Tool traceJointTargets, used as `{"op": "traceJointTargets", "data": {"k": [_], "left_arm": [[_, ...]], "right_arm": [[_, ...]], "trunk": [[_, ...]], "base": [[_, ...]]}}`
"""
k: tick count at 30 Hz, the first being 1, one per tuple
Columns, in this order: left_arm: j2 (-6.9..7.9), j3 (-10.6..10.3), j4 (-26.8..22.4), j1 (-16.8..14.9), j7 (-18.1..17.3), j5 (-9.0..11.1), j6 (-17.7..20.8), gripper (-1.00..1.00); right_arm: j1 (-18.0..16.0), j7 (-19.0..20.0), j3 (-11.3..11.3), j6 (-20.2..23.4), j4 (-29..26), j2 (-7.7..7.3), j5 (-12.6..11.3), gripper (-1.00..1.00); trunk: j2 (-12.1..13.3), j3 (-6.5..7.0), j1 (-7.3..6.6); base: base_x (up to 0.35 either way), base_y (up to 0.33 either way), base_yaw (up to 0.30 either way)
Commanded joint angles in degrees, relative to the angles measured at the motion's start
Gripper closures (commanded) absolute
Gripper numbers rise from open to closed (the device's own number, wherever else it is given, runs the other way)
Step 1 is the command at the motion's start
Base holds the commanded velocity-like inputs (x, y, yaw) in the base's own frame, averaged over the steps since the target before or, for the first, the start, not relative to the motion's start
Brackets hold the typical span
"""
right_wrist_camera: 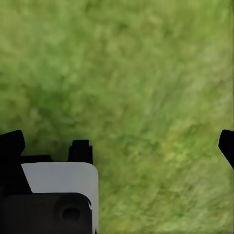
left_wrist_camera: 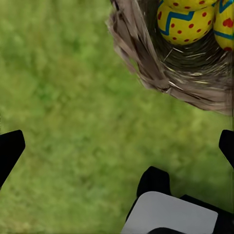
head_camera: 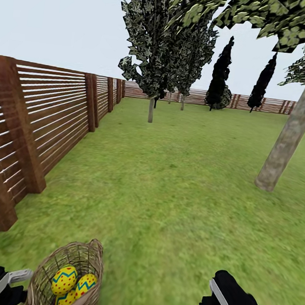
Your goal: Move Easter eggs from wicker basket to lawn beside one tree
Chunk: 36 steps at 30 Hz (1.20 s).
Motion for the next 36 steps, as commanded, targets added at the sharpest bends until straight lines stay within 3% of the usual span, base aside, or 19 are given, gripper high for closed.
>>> {"op": "traceJointTargets", "data": {"k": [1,36], "left_arm": [[0.05,0.3,-0.1,0.0,0.0,0.3,0.3,-1.00],[-0.09,0.3,-0.1,0.0,0.1,0.4,0.3,-1.00]], "right_arm": [[0.0,-0.2,0.5,0.2,-0.1,-0.07,-0.5,-1.00],[0.0,-0.2,0.6,0.2,0.3,0.02,-0.4,-1.00]], "trunk": [[0.0,-0.06,0.02],[0.0,-0.06,0.02]], "base": [[0.163,0.000,0.000],[0.035,0.000,0.000]]}}
